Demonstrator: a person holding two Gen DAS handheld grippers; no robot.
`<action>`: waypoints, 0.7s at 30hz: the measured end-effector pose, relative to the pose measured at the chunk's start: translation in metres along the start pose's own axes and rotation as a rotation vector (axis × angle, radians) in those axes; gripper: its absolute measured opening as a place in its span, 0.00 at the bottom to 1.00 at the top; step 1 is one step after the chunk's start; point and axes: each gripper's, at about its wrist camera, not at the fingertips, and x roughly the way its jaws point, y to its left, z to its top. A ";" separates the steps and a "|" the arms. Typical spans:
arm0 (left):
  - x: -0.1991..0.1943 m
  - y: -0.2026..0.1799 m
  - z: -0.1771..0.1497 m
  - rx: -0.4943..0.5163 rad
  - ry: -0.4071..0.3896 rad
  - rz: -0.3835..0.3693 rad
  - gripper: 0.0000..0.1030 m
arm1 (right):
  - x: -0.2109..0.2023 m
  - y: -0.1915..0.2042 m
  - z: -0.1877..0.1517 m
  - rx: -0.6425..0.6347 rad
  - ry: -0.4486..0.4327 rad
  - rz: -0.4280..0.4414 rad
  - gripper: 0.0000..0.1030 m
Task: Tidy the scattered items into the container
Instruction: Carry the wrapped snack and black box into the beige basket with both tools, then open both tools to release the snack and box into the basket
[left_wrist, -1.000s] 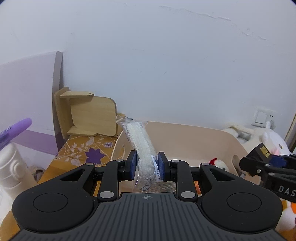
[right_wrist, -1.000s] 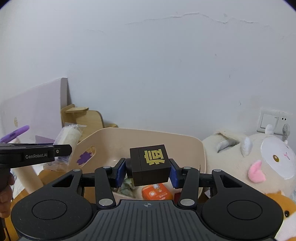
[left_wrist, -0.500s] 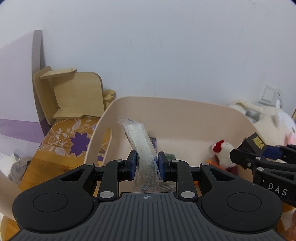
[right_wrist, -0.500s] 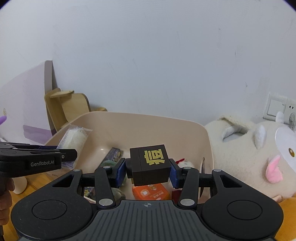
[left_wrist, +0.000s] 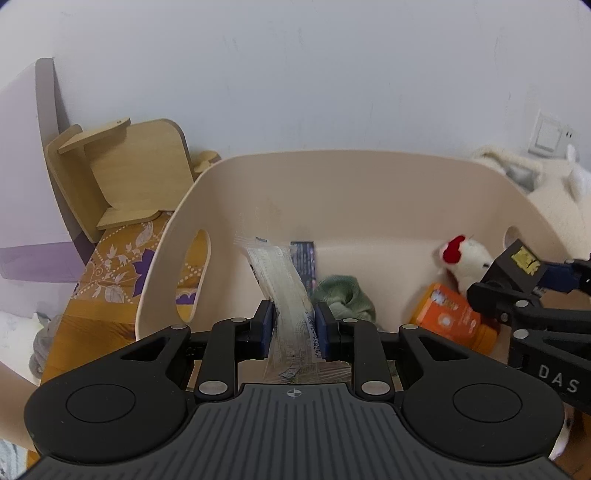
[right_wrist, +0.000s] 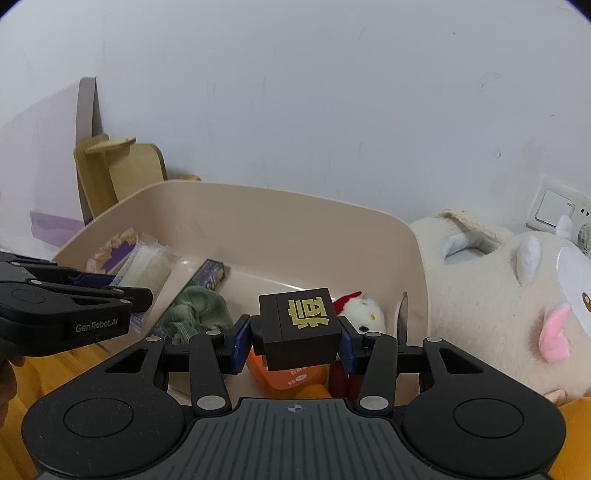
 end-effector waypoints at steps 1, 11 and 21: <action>0.002 -0.001 -0.001 0.009 0.009 0.001 0.24 | 0.001 0.001 0.000 -0.005 0.003 -0.003 0.43; 0.004 -0.006 -0.002 0.056 0.001 0.030 0.25 | 0.002 0.003 0.000 -0.013 0.027 -0.009 0.43; -0.012 -0.001 -0.001 0.054 -0.054 0.033 0.64 | -0.010 0.001 0.002 0.005 0.007 -0.002 0.60</action>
